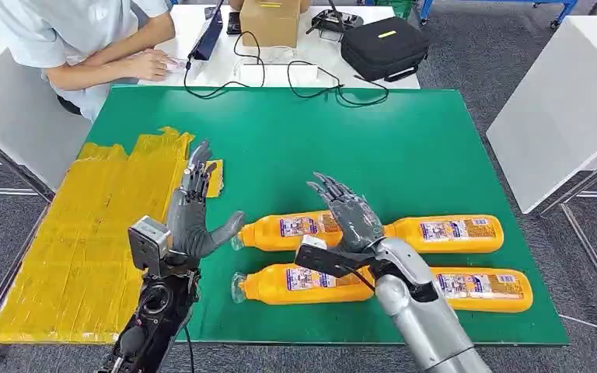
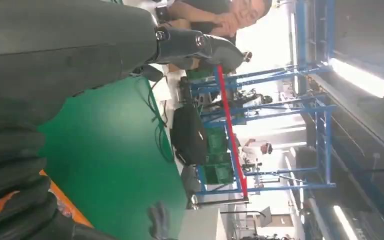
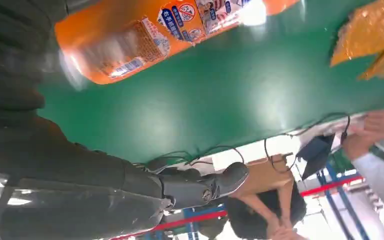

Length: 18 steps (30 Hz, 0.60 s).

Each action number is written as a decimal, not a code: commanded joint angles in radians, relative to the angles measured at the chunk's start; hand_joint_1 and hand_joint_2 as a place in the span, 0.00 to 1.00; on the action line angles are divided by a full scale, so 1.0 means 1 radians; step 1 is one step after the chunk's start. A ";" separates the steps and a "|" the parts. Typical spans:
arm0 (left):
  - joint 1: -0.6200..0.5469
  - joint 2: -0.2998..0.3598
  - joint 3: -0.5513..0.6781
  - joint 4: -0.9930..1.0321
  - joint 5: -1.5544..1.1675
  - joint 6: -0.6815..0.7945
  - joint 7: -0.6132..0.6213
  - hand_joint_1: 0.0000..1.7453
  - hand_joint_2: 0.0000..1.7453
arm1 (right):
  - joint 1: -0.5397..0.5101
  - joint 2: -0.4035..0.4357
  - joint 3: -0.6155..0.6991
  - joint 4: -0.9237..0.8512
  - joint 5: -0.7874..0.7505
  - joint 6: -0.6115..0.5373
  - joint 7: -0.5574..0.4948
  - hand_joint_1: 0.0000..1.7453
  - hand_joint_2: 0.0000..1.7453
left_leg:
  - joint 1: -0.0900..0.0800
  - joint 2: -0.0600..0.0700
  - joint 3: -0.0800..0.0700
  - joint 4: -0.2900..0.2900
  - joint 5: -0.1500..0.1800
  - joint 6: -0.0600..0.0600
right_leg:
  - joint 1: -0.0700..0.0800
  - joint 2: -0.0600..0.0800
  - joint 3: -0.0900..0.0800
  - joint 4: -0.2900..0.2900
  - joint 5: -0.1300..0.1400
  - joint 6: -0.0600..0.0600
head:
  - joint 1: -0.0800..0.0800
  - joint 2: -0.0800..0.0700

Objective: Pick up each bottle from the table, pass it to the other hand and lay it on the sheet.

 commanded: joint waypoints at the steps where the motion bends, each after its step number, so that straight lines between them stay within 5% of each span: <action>1: -0.035 0.002 -0.027 0.077 0.019 -0.009 0.016 0.00 1.00 | -0.177 -0.005 0.127 0.317 -0.021 0.048 -0.018 0.00 1.00 | 0.000 0.003 0.006 -0.001 -0.002 0.001 | 0.001 0.001 0.006 -0.001 -0.001 -0.003 | 0.000 0.000; 7: -0.041 0.000 -0.023 0.091 0.026 -0.026 0.027 0.00 1.00 | -0.246 0.030 0.181 0.499 0.001 0.094 0.062 0.00 1.00 | 0.000 0.002 0.007 -0.001 -0.002 0.001 | 0.001 0.000 0.006 -0.001 -0.001 -0.003 | 0.000 0.000; 18: -0.038 0.000 -0.021 0.087 0.027 -0.026 0.028 0.00 1.00 | -0.253 0.035 0.180 0.516 0.001 0.092 0.082 0.00 1.00 | 0.000 0.001 0.005 0.000 -0.002 0.001 | 0.001 -0.001 0.006 0.000 -0.002 -0.003 | 0.000 0.000</action>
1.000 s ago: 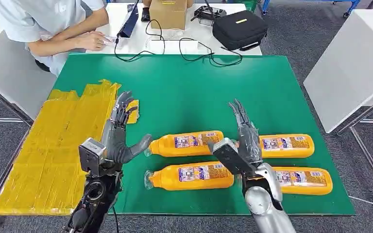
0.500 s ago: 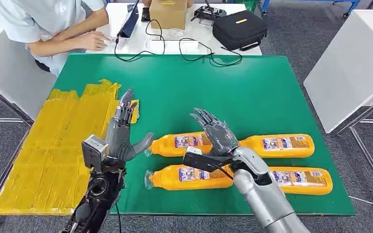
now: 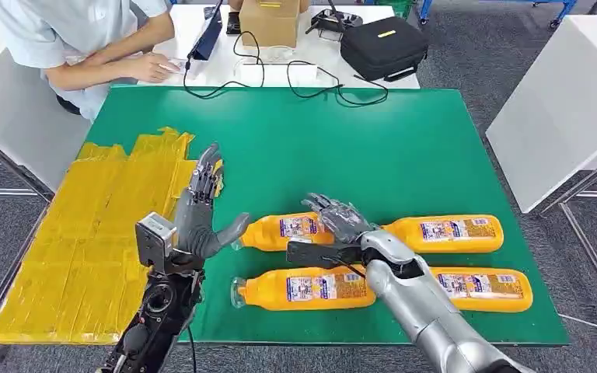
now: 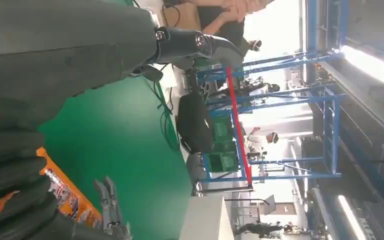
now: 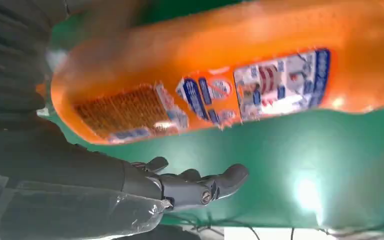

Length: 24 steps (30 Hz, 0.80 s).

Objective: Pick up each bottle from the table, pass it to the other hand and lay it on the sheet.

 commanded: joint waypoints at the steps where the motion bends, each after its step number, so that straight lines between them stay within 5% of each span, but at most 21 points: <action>1: -0.024 0.001 -0.006 0.058 0.004 -0.001 0.014 0.00 1.00 | -0.086 0.018 0.053 0.176 0.004 0.008 0.064 0.00 1.00 | 0.000 0.001 0.005 0.000 -0.002 0.001 | 0.001 -0.001 0.005 0.000 -0.002 -0.003 | 0.000 0.000; 10: -0.032 0.008 -0.019 0.090 0.022 0.011 0.022 0.00 1.00 | -0.132 0.041 -0.009 0.357 0.010 -0.047 0.141 0.00 1.00 | 0.000 0.000 0.007 -0.001 -0.002 0.001 | 0.001 -0.002 0.007 -0.001 -0.002 -0.004 | 0.000 0.000; 12: -0.038 0.007 -0.026 0.098 0.027 0.015 0.025 0.00 1.00 | -0.132 0.041 -0.024 0.374 0.011 -0.073 0.138 0.88 1.00 | 0.000 0.000 0.003 -0.001 0.000 0.000 | 0.000 -0.002 0.003 -0.001 -0.001 -0.002 | 0.000 0.000; 13: -0.040 0.006 -0.027 0.101 0.028 0.016 0.026 0.00 1.00 | -0.133 0.043 -0.027 0.382 0.011 -0.076 0.136 0.95 1.00 | 0.000 0.000 0.009 -0.001 -0.003 0.001 | 0.002 -0.003 0.010 -0.001 -0.004 -0.005 | 0.000 0.000; 24: -0.032 -0.001 -0.029 0.109 0.038 0.030 0.026 0.00 1.00 | -0.140 0.055 -0.067 0.403 0.023 -0.137 0.126 1.00 1.00 | 0.000 0.000 0.004 0.000 -0.001 0.000 | 0.001 -0.002 0.004 -0.001 -0.001 -0.002 | 0.000 0.000</action>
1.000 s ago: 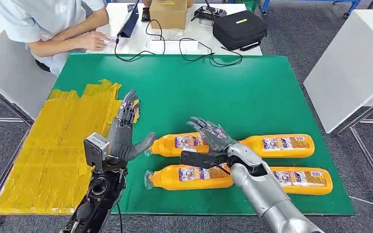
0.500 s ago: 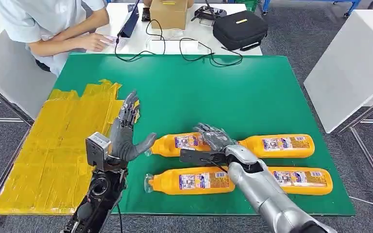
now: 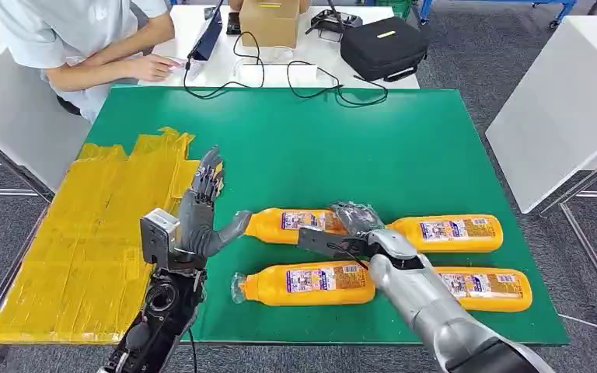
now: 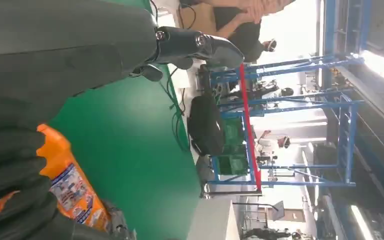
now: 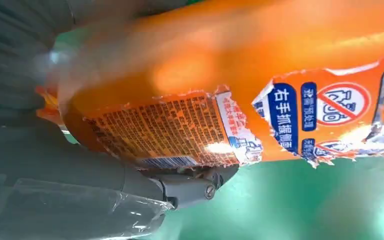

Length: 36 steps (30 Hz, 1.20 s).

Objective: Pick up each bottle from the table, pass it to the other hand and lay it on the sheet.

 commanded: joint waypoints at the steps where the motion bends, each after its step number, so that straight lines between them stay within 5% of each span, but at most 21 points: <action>1: -0.022 -0.001 -0.022 0.067 0.004 0.003 0.005 0.00 1.00 | -0.037 0.010 -0.044 0.114 -0.009 -0.037 -0.012 1.00 1.00 | 0.000 -0.001 0.003 -0.001 -0.001 0.001 | 0.001 -0.002 0.003 -0.001 -0.001 -0.002 | 0.000 0.000; 9: -0.022 -0.001 -0.022 0.067 0.004 0.003 0.005 0.00 1.00 | -0.037 0.010 -0.044 0.114 -0.009 -0.037 -0.012 1.00 1.00 | 0.000 -0.001 0.005 0.000 -0.002 0.001 | 0.001 -0.003 0.006 -0.001 -0.002 -0.003 | 0.000 0.000; 10: -0.026 0.002 -0.021 0.081 0.005 0.004 -0.001 0.00 1.00 | -0.012 0.017 -0.108 0.078 -0.046 -0.148 -0.069 1.00 1.00 | 0.000 -0.001 0.004 -0.001 -0.001 0.001 | 0.001 -0.002 0.005 -0.001 -0.002 -0.003 | 0.000 0.000; 15: -0.023 0.005 -0.026 0.062 0.002 0.007 -0.006 0.00 1.00 | 0.020 0.027 -0.207 0.010 -0.108 -0.317 -0.122 1.00 1.00 | 0.000 0.000 0.006 0.000 -0.003 0.001 | 0.001 -0.002 0.007 0.000 -0.003 -0.004 | 0.000 0.000; 27: -0.024 0.005 -0.028 0.060 0.003 0.006 -0.005 0.00 1.00 | 0.030 0.028 -0.223 -0.002 -0.121 -0.346 -0.133 1.00 1.00 | 0.000 0.000 0.005 0.000 -0.002 0.001 | 0.001 -0.002 0.005 0.000 -0.002 -0.003 | 0.000 0.000; 31: -0.049 0.006 -0.054 0.059 -0.001 0.003 -0.008 0.00 1.00 | 0.101 0.041 -0.344 -0.100 -0.286 -0.493 -0.284 1.00 1.00 | 0.001 0.000 0.007 0.000 -0.003 0.001 | 0.002 -0.003 0.008 -0.001 -0.003 -0.004 | 0.000 0.000; 36: -0.081 0.022 -0.087 0.049 -0.012 0.000 -0.004 0.00 1.00 | 0.159 0.066 -0.402 -0.181 -0.468 -0.488 -0.416 1.00 1.00 | 0.001 -0.002 0.008 0.001 -0.004 0.001 | 0.002 -0.005 0.010 0.001 -0.005 -0.005 | 0.000 0.000</action>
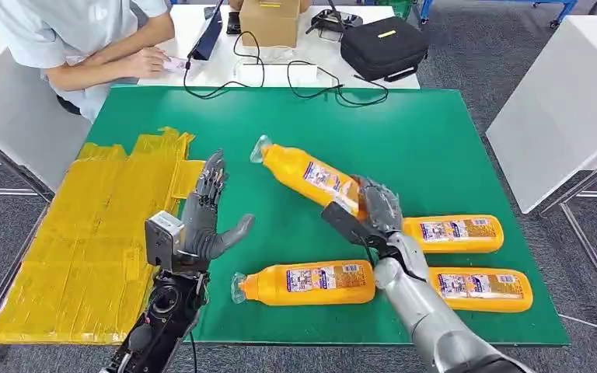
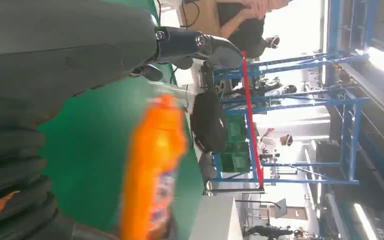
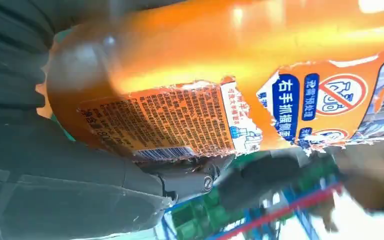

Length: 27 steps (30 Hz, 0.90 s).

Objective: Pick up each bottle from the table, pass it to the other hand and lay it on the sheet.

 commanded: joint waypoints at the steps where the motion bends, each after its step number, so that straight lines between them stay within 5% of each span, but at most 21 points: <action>1: -0.088 0.031 -0.078 0.030 -0.019 -0.008 0.013 0.00 1.00 | 0.083 0.049 -0.160 -0.153 -0.291 0.034 -0.193 1.00 1.00 | 0.001 -0.001 0.007 0.001 -0.003 0.001 | 0.002 -0.004 0.008 0.000 -0.004 -0.004 | 0.000 0.000; 13: -0.208 0.026 -0.143 0.075 0.030 -0.050 0.113 0.00 1.00 | 0.135 0.066 0.071 -0.318 -0.578 0.243 -0.228 1.00 1.00 | 0.000 0.000 0.002 0.000 -0.001 0.000 | 0.001 -0.001 0.002 0.000 -0.001 -0.002 | 0.000 0.000; 27: -0.258 0.008 -0.140 0.113 0.097 -0.084 0.170 0.00 1.00 | 0.157 0.071 0.221 -0.376 -0.479 0.188 -0.257 1.00 1.00 | 0.001 0.000 0.004 0.000 -0.002 0.000 | 0.002 -0.002 0.004 0.000 -0.002 -0.003 | 0.000 0.000</action>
